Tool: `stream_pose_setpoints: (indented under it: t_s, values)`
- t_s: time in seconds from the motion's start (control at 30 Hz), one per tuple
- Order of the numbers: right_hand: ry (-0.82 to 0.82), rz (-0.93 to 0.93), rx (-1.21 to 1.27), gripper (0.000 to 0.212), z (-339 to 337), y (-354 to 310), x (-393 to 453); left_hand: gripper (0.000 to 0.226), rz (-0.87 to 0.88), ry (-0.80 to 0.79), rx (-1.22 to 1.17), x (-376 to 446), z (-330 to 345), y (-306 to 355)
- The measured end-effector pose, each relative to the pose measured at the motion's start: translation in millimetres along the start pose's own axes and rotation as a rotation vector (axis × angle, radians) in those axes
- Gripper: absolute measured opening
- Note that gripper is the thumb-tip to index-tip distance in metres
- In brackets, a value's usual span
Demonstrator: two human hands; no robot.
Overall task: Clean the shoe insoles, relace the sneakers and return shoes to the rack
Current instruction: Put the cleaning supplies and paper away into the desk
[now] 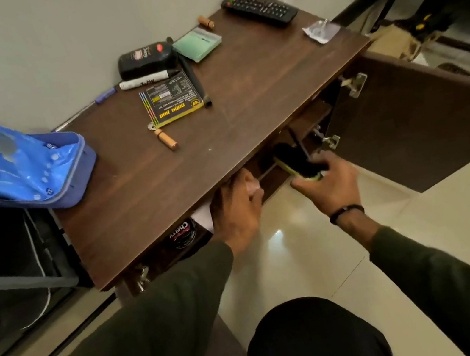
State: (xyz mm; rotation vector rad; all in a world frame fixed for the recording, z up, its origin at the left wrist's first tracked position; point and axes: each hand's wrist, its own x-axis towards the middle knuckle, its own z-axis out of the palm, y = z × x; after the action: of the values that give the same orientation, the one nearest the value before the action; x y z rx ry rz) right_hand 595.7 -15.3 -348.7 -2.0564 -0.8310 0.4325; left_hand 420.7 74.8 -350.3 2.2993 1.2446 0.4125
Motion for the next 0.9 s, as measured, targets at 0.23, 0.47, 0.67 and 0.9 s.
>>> stream_pose_setpoints:
  t_s: [0.23,0.47,0.67,0.9]
  values:
    - [-0.262,-0.189,-0.290,0.044,55,-18,96,0.020,-0.142,-0.070,-0.148,50,26,-11]
    - [-0.432,-0.240,-0.601,0.066,58,-28,117,0.039,-0.239,-0.075,0.092,42,19,4]
    - [-0.207,-0.128,-0.241,0.032,23,-18,89,0.076,0.083,-0.338,0.221,14,-12,24]
    - [0.317,-0.113,-0.032,0.022,-45,-27,65,0.023,0.495,-0.435,0.210,14,-93,75]
